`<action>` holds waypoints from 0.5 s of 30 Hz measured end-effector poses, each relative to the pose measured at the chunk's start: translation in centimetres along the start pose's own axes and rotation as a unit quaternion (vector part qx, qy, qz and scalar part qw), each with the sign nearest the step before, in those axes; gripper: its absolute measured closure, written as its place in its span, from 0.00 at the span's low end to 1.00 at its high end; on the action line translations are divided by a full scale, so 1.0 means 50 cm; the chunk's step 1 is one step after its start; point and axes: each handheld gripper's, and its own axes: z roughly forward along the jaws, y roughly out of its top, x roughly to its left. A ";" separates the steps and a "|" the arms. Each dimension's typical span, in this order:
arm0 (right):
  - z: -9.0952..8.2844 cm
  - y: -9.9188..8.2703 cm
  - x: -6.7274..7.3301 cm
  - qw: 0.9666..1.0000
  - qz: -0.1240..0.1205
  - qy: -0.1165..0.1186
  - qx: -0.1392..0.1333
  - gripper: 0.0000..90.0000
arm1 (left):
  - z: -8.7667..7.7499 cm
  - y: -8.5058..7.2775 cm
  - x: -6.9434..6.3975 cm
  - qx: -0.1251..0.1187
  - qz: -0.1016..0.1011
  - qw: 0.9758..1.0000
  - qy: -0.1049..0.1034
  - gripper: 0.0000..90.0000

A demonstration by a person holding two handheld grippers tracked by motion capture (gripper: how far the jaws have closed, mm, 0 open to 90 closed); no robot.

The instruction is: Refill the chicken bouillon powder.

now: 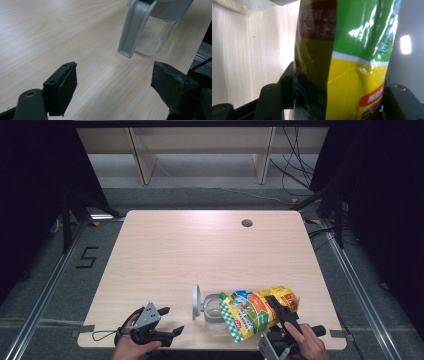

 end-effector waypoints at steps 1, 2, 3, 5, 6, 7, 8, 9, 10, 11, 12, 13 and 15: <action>0.000 -0.001 0.002 1.000 -0.002 0.000 0.002 0.47 | 0.000 0.000 0.000 0.002 0.001 1.000 0.000 0.23; 0.000 -0.001 0.005 1.000 -0.004 0.000 0.004 0.47 | 0.001 -0.001 -0.001 -0.002 -0.001 1.000 0.000 0.23; -0.001 -0.001 0.005 1.000 -0.011 -0.002 0.007 0.47 | 0.002 -0.001 -0.002 -0.005 -0.005 1.000 0.000 0.23; -0.002 -0.001 0.005 1.000 -0.022 -0.004 0.008 0.47 | 0.004 -0.003 -0.004 -0.007 -0.019 1.000 0.005 0.23; -0.003 -0.002 0.010 1.000 -0.011 -0.004 0.011 0.47 | 0.001 -0.002 0.000 0.002 -0.008 1.000 0.004 0.23; -0.002 0.000 0.004 0.999 -0.045 -0.006 0.005 0.47 | 0.001 -0.002 0.000 0.001 -0.006 1.000 0.003 0.23; -0.002 0.001 0.003 0.998 -0.057 -0.009 0.006 0.47 | 0.001 -0.002 -0.001 0.001 -0.008 1.000 0.003 0.23; -0.002 -0.002 0.012 0.999 -0.034 -0.010 0.010 0.47 | 0.004 -0.003 -0.004 -0.007 -0.019 1.000 0.008 0.23; -0.003 0.000 0.011 0.999 -0.044 -0.011 0.012 0.47 | 0.004 -0.003 -0.005 -0.006 -0.019 1.000 0.007 0.23; -0.003 -0.001 0.015 0.999 -0.036 -0.009 0.015 0.47 | 0.002 -0.002 -0.003 -0.001 -0.010 1.000 0.004 0.23; -0.001 0.002 0.009 0.997 -0.070 -0.012 0.011 0.47 | 0.002 -0.001 -0.001 -0.001 -0.001 1.000 0.001 0.23; -0.002 0.005 0.008 0.996 -0.084 -0.013 0.014 0.48 | 0.003 -0.002 -0.001 -0.001 -0.002 1.000 0.002 0.23; 0.000 0.004 0.011 0.996 -0.082 -0.012 0.016 0.50 | 0.003 -0.002 -0.001 0.000 -0.005 1.000 0.002 0.23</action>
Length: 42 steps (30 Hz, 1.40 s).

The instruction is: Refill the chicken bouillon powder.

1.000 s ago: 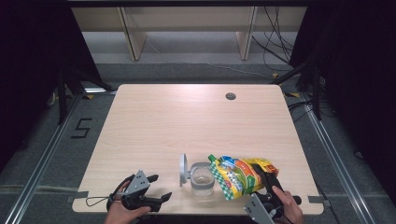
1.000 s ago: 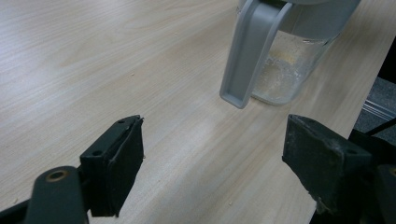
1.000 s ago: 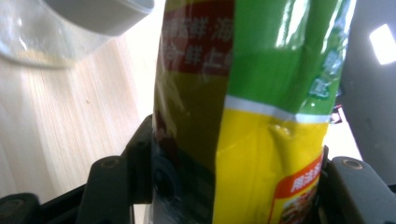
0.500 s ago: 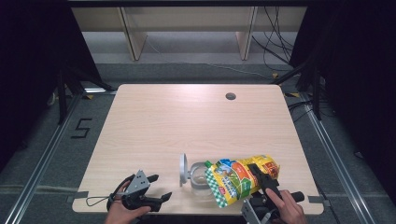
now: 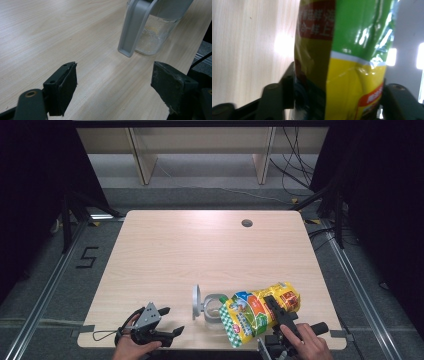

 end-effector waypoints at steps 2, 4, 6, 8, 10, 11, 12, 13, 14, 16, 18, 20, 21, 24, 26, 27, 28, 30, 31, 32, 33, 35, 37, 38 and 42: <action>0.002 0.003 0.001 1.000 -0.014 0.003 -0.001 0.50 | 0.000 -0.001 -0.003 -0.001 -0.011 1.000 0.000 0.23; 0.005 0.007 0.001 0.999 -0.033 0.002 -0.011 0.50 | 0.000 -0.001 -0.002 0.000 -0.009 1.000 0.001 0.23; 0.008 0.010 0.002 0.998 -0.052 -0.007 -0.017 0.50 | -0.001 -0.001 -0.003 0.000 -0.010 1.000 0.000 0.23; 0.009 0.010 0.006 0.998 -0.054 -0.006 -0.010 0.50 | 0.000 -0.001 -0.002 -0.001 -0.009 1.000 0.000 0.23; 0.008 0.011 0.003 0.999 -0.055 -0.001 0.003 0.50 | 0.000 -0.001 -0.002 0.000 -0.011 1.000 0.001 0.23; 0.012 0.012 -0.001 0.998 -0.069 -0.006 -0.007 0.50 | 0.001 -0.001 -0.004 -0.002 -0.013 1.000 0.000 0.23; 0.011 0.012 -0.001 0.997 -0.073 -0.009 -0.004 0.50 | 0.001 -0.001 -0.005 -0.003 -0.014 1.000 0.003 0.23; 0.012 0.012 -0.003 0.996 -0.088 -0.008 -0.005 0.50 | 0.001 -0.001 -0.004 -0.005 -0.012 1.000 -0.002 0.23; 0.013 0.012 -0.002 0.996 -0.092 -0.009 -0.005 0.50 | 0.001 -0.002 -0.004 -0.005 -0.013 1.000 -0.001 0.23; 0.014 0.012 0.000 0.995 -0.103 -0.011 -0.004 0.50 | 0.000 -0.001 -0.003 0.000 -0.011 1.000 0.001 0.23; 0.013 0.012 0.001 0.994 -0.106 -0.015 -0.006 0.51 | 0.002 -0.002 -0.004 -0.004 -0.013 1.000 -0.002 0.23; 0.011 0.012 0.002 0.995 -0.102 -0.018 -0.001 0.51 | 0.002 -0.002 -0.004 -0.004 -0.014 1.000 -0.001 0.23; 0.010 0.012 0.000 0.994 -0.110 -0.018 0.003 0.51 | 0.002 -0.002 -0.004 -0.004 -0.016 1.000 -0.001 0.23; 0.009 0.010 -0.005 0.992 -0.121 -0.019 -0.001 0.51 | 0.002 -0.002 -0.004 0.000 -0.014 1.000 0.001 0.23; 0.011 0.010 -0.009 0.992 -0.128 -0.018 -0.001 0.51 | 0.002 -0.001 -0.004 0.000 -0.015 1.000 0.001 0.23; 0.011 0.010 -0.012 0.991 -0.133 -0.017 0.001 0.51 | 0.001 -0.001 -0.004 0.000 -0.013 1.000 0.001 0.23; 0.011 0.011 -0.014 0.990 -0.137 -0.018 0.000 0.51 | 0.001 -0.001 -0.004 -0.002 -0.014 1.000 -0.001 0.23; 0.012 0.012 -0.019 0.988 -0.154 -0.019 -0.004 0.51 | 0.001 -0.001 -0.004 -0.002 -0.014 1.000 0.000 0.24; 0.012 0.012 -0.020 0.988 -0.156 -0.018 -0.005 0.51 | 0.000 0.000 -0.001 0.000 -0.003 1.000 -0.001 0.24; 0.015 0.014 -0.025 0.985 -0.169 -0.016 -0.010 0.51 | 0.001 0.000 -0.001 -0.003 -0.002 1.000 -0.002 0.24; 0.013 0.014 -0.023 0.987 -0.163 -0.016 -0.004 0.51 | 0.001 0.000 -0.001 -0.003 -0.001 1.000 -0.003 0.24; 0.011 0.016 -0.028 0.985 -0.173 -0.009 0.002 0.52 | 0.000 0.000 -0.001 -0.001 0.003 1.000 -0.004 0.24; 0.012 0.017 -0.032 0.984 -0.178 -0.011 0.002 0.53 | 0.001 -0.001 -0.003 0.002 -0.009 1.000 -0.001 0.24; 0.012 0.016 -0.037 0.981 -0.194 -0.011 0.001 0.53 | 0.001 0.000 -0.001 0.001 0.001 1.000 -0.002 0.24; 0.014 0.016 -0.045 0.975 -0.220 -0.014 -0.007 0.54 | 0.002 0.000 -0.001 0.002 0.002 1.000 -0.001 0.24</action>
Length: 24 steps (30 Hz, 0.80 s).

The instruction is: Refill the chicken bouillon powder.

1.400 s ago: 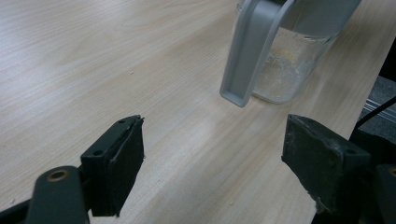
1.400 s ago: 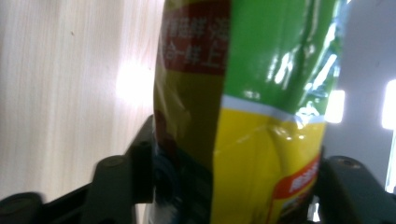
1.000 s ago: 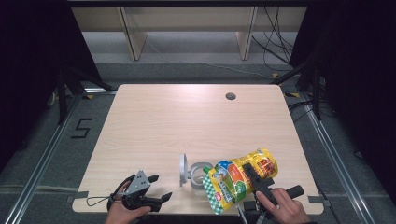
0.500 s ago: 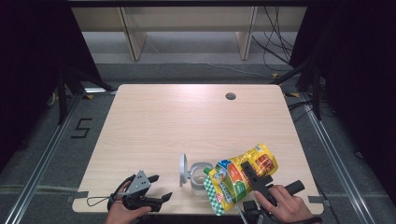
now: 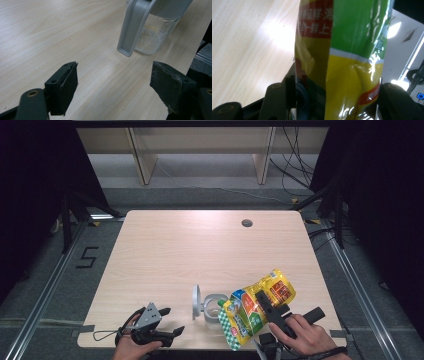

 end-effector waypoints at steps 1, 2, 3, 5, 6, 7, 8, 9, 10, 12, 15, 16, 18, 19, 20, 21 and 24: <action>-0.001 -0.001 0.001 1.000 0.005 -0.002 0.004 0.54 | 0.000 0.000 0.000 0.002 0.001 1.000 -0.001 0.24; -0.001 -0.001 0.000 1.000 0.004 -0.001 0.002 0.54 | 0.000 0.000 -0.001 -0.001 0.001 1.000 -0.001 0.24; -0.002 0.000 -0.001 1.000 0.004 -0.001 0.000 0.54 | 0.001 -0.001 -0.003 -0.001 -0.010 1.000 -0.002 0.24; -0.001 0.001 -0.003 1.000 -0.001 -0.003 -0.001 0.55 | 0.000 0.000 0.000 0.000 0.001 1.000 0.000 0.24; -0.001 0.001 -0.005 1.000 -0.005 -0.003 0.000 0.55 | 0.000 0.000 0.000 0.001 0.001 1.000 0.000 0.24; -0.002 0.003 -0.005 1.000 -0.003 -0.003 -0.002 0.55 | 0.000 0.000 0.000 0.001 0.002 1.000 0.001 0.24; -0.004 0.005 -0.003 1.000 0.008 -0.003 -0.002 0.55 | -0.001 0.000 -0.001 0.002 -0.002 1.000 0.001 0.24; -0.003 0.005 -0.006 1.000 -0.002 -0.004 -0.006 0.55 | -0.001 0.000 0.000 0.002 0.001 1.000 0.001 0.24; -0.003 0.005 -0.007 1.000 -0.006 -0.004 -0.007 0.55 | -0.001 0.000 0.000 0.001 0.000 1.000 0.000 0.24; -0.007 0.004 -0.008 1.000 -0.001 -0.007 -0.001 0.55 | -0.001 0.000 -0.001 0.000 -0.005 1.000 -0.001 0.24; -0.013 0.002 -0.015 1.000 -0.007 -0.009 -0.009 0.55 | -0.001 0.000 0.000 0.002 0.001 1.000 0.000 0.24; -0.015 0.003 -0.014 1.000 0.001 -0.011 -0.008 0.55 | 0.000 0.000 0.000 -0.001 -0.002 1.000 -0.001 0.24; -0.023 0.004 -0.014 1.000 0.005 -0.009 -0.007 0.55 | 0.000 0.000 0.000 0.001 0.001 1.000 0.000 0.24; -0.025 0.005 -0.014 1.000 0.004 -0.010 -0.009 0.55 | 0.000 0.000 -0.001 0.001 -0.004 1.000 -0.001 0.24; -0.027 0.005 -0.013 1.000 0.001 -0.010 -0.010 0.55 | 0.001 -0.001 -0.001 -0.002 0.000 1.000 0.002 0.24; -0.027 0.006 -0.011 1.000 -0.003 -0.010 -0.008 0.55 | 0.001 0.000 -0.001 0.002 0.001 1.000 -0.001 0.24; -0.022 0.005 -0.008 1.000 -0.009 -0.006 -0.010 0.55 | 0.001 -0.001 -0.005 0.001 -0.012 1.000 0.001 0.24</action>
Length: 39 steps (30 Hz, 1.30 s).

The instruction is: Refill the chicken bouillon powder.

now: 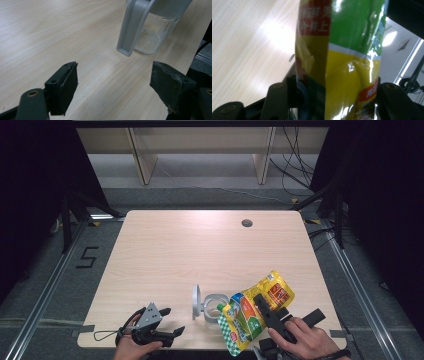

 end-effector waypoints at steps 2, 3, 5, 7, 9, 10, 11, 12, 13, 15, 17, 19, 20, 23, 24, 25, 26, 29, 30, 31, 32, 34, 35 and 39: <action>0.003 -0.001 -0.002 1.000 -0.006 -0.001 0.002 0.55 | -0.001 0.001 0.004 -0.002 0.010 1.000 0.004 0.24; 0.006 0.000 -0.002 1.000 -0.003 -0.003 0.001 0.55 | 0.000 0.000 0.003 -0.006 0.007 1.000 0.003 0.24; 0.008 0.002 -0.005 1.000 -0.006 0.002 -0.001 0.55 | -0.001 0.001 0.005 -0.004 0.007 1.000 0.000 0.24; 0.010 0.003 -0.006 1.000 -0.007 0.001 -0.003 0.55 | -0.001 0.001 0.005 -0.004 0.007 1.000 0.000 0.24; 0.013 0.003 -0.004 1.000 -0.001 0.000 -0.003 0.55 | -0.002 0.001 0.005 -0.001 0.010 1.000 -0.001 0.24; 0.012 0.003 -0.004 1.000 -0.001 0.000 -0.003 0.55 | -0.002 0.001 0.005 -0.001 0.011 1.000 -0.001 0.24; 0.011 0.002 -0.004 1.000 -0.005 0.001 -0.003 0.55 | -0.002 0.000 0.002 -0.001 -0.003 1.000 0.002 0.24; 0.011 0.002 -0.005 1.000 -0.007 0.000 -0.003 0.55 | -0.002 0.000 0.002 0.000 -0.002 1.000 0.002 0.24; 0.011 0.002 -0.006 1.000 -0.009 0.000 -0.002 0.55 | -0.002 0.000 0.003 0.000 0.000 1.000 0.002 0.24; 0.008 0.001 -0.010 1.000 -0.022 0.001 0.000 0.55 | -0.002 0.000 0.001 -0.002 -0.005 1.000 0.001 0.24; 0.005 0.000 -0.011 1.000 -0.010 -0.007 -0.002 0.55 | -0.002 0.000 0.001 -0.002 -0.005 1.000 0.001 0.24; 0.003 -0.001 -0.013 1.000 -0.002 -0.007 0.000 0.56 | -0.001 0.001 0.004 -0.004 0.007 1.000 -0.001 0.24; 0.004 0.000 -0.012 1.000 -0.004 -0.005 0.000 0.55 | 0.000 0.000 0.003 -0.006 0.007 1.000 0.001 0.24; 0.006 0.003 -0.006 1.000 -0.016 0.006 -0.003 0.56 | -0.001 0.001 0.004 -0.002 0.013 1.000 0.003 0.24; 0.007 0.001 -0.007 1.000 -0.017 0.005 -0.003 0.56 | -0.001 0.001 0.004 -0.002 0.012 1.000 0.002 0.24; 0.008 0.001 -0.004 1.000 -0.009 0.001 -0.003 0.56 | -0.002 0.001 0.005 -0.001 0.010 1.000 -0.001 0.24; 0.008 0.000 -0.004 1.000 -0.005 -0.002 -0.003 0.56 | 0.000 0.000 0.004 -0.008 0.009 1.000 0.001 0.24; 0.007 -0.001 -0.005 1.000 -0.007 0.001 -0.002 0.56 | -0.001 0.000 0.006 -0.001 0.010 1.000 0.002 0.24; 0.007 -0.001 -0.006 1.000 -0.012 0.002 -0.001 0.56 | -0.001 0.001 0.006 0.000 0.009 1.000 0.001 0.24; 0.006 -0.001 -0.007 1.000 -0.014 0.001 -0.002 0.56 | 0.000 0.001 0.004 -0.005 0.008 1.000 0.001 0.24; 0.004 -0.003 -0.010 1.000 -0.024 -0.001 0.000 0.56 | -0.001 0.001 0.005 0.000 0.014 1.000 0.003 0.24; 0.003 -0.004 -0.013 1.000 -0.023 -0.001 0.001 0.56 | -0.001 0.001 0.006 0.005 0.017 1.000 0.002 0.24; 0.004 -0.004 -0.015 1.000 -0.025 -0.004 0.003 0.56 | -0.002 0.001 0.006 0.007 0.018 1.000 0.002 0.24; 0.004 -0.003 -0.015 0.999 -0.034 0.000 -0.001 0.56 | -0.001 0.000 0.003 -0.003 0.008 1.000 0.003 0.24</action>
